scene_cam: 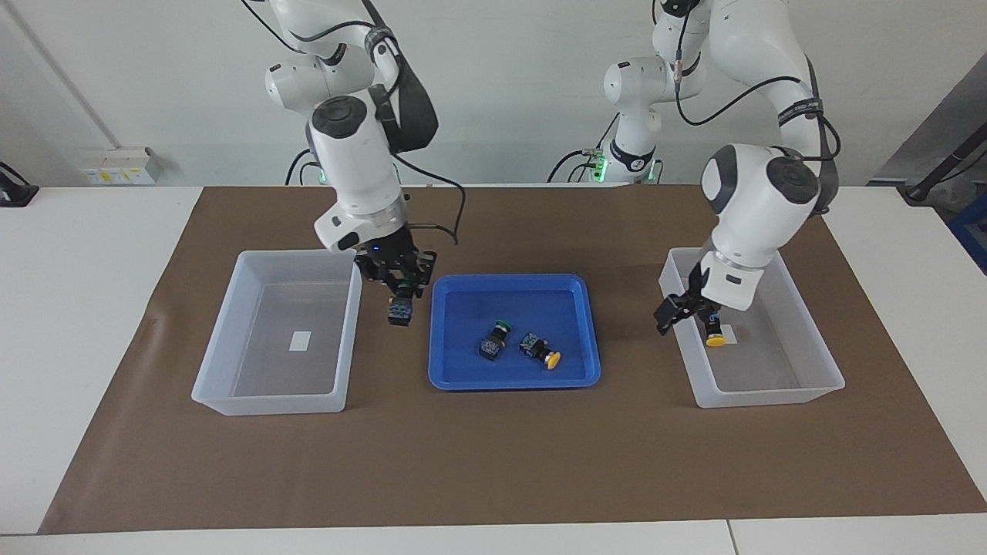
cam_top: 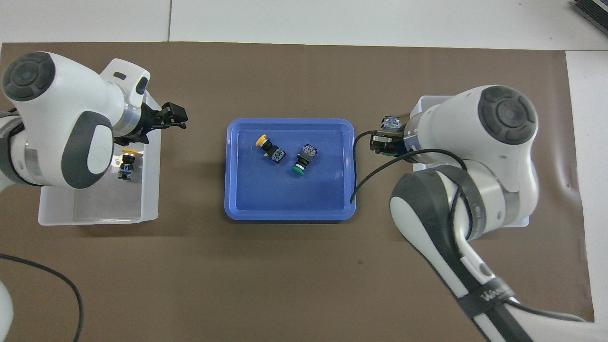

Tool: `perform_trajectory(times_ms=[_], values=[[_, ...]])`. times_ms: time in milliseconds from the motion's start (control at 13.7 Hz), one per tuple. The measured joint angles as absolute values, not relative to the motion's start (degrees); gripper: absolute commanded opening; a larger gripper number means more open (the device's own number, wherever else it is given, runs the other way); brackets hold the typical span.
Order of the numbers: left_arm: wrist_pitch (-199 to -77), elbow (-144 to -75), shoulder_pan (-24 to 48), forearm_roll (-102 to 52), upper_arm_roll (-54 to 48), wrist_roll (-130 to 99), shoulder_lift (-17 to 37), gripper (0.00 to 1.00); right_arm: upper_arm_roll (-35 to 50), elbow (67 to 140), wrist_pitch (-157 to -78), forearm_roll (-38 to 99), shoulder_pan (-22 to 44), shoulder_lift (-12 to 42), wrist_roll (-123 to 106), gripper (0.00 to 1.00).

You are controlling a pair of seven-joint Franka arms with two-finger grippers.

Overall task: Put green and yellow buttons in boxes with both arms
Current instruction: 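Grasp another button with the left gripper while the right gripper releases the green button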

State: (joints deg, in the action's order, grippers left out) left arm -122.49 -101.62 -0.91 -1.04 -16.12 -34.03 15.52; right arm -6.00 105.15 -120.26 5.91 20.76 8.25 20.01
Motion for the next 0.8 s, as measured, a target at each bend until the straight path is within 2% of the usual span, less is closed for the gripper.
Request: perform_trajectory(times_ms=[293, 659, 732, 805], values=[[-132.08, -103.95, 7.90, -1.01, -16.21, -55.17, 17.42, 0.96, -6.15, 107.67, -120.79, 5.80, 9.05, 8.59, -3.33, 0.00], [-140.93, -105.31, 13.48, -1.00, -16.12, -69.12, 22.29, 0.92, -6.15, 114.46, -132.11, 5.73, 3.70, 12.34, -18.17, 0.00], [-143.10, -105.96, 13.90, -1.00, -16.10, -69.95, 23.20, 0.92, -6.15, 114.93, -133.66, 5.73, 2.84, 13.33, -20.84, 0.09], [-145.76, -107.07, 14.21, -1.00, -16.10, -70.63, 23.88, 0.92, -6.16, 115.35, -135.17, 5.72, 2.05, 14.20, -22.91, 0.43]])
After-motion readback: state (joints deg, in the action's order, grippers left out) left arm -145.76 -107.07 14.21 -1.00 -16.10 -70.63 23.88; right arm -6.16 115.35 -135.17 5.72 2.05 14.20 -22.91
